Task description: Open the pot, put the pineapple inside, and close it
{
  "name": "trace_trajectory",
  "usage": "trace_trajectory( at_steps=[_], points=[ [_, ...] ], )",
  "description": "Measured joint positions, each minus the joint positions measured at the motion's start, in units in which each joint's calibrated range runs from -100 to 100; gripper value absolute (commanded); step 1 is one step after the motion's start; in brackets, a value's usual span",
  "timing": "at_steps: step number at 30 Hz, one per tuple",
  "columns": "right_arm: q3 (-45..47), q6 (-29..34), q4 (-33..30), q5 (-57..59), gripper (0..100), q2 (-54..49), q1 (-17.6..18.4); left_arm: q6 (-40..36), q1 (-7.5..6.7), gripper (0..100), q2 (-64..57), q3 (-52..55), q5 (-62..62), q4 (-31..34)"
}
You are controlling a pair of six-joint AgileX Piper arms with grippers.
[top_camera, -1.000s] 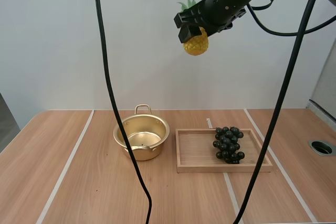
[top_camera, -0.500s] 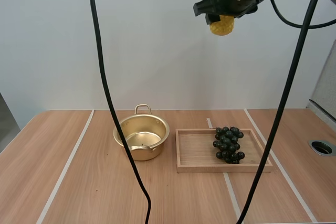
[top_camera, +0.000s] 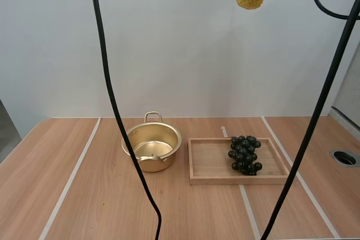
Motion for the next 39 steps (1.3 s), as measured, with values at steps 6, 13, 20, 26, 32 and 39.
trace_trajectory(
  at_steps=[6,13,20,26,32,39],
  points=[
    [0.0,-0.19,0.44,-0.15,0,0.0,0.0,0.0,0.13,0,-0.16,0.0,-17.94,0.0],
    [0.0,-2.85,4.93,-0.15,0,0.0,0.0,-0.12,2.61,0,-0.82,0.0,-42.01,-5.83],
    [1.63,-15.22,20.75,1.72,0,2.27,-0.02,-0.37,3.71,0,-1.34,-0.12,-58.04,-15.93],
    [4.51,-24.91,35.36,14.34,0,8.31,-0.02,-0.37,3.71,0,-1.94,-0.12,-63.51,-16.78],
    [4.94,-26.65,39.68,26.12,0,18.83,1.16,1.62,3.71,0,-2.13,-0.12,-64.89,-17.01],
    [5.09,-28.36,38.71,33.3,0,28.67,7.7,3.49,3.71,0,-2.13,-0.12,-64.89,-17.01]
  ],
)
